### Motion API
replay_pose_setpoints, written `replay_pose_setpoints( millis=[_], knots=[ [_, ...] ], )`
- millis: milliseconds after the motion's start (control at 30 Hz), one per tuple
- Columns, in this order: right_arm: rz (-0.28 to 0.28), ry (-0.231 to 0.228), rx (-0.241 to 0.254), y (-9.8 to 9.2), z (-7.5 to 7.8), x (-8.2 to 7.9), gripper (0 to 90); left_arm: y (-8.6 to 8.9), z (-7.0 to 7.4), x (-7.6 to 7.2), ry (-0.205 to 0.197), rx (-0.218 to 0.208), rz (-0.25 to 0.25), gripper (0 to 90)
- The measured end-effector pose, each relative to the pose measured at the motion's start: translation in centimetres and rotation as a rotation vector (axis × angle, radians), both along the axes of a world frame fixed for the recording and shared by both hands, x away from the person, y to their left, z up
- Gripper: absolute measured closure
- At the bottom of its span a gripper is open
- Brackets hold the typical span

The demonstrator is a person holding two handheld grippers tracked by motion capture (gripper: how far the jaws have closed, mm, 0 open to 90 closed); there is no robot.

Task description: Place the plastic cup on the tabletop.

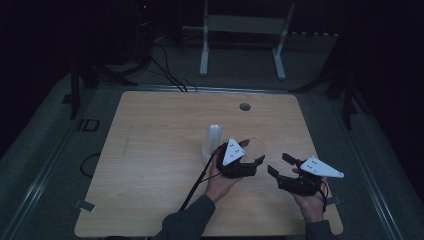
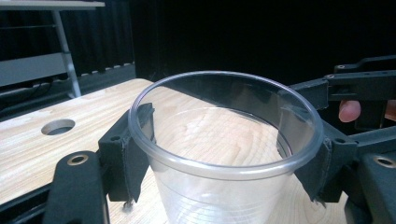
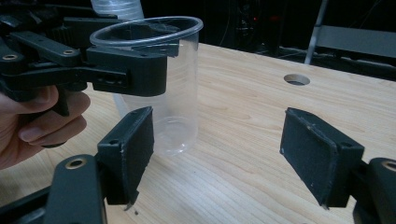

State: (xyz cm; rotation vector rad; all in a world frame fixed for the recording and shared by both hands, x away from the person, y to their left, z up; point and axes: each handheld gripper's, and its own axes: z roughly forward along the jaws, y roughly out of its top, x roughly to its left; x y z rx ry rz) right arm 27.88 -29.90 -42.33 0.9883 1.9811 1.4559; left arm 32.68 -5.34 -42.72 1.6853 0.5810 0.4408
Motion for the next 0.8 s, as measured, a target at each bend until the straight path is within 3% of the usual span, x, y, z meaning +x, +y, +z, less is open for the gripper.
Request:
replay_pose_setpoints(
  millis=[800],
  knots=[
    [-0.003, -0.003, 0.009, -0.2, 0.1, -0.1, 25.8, -0.5, -1.7, 0.0, 0.025, 0.023, 0.008, 28.5]
  ],
)
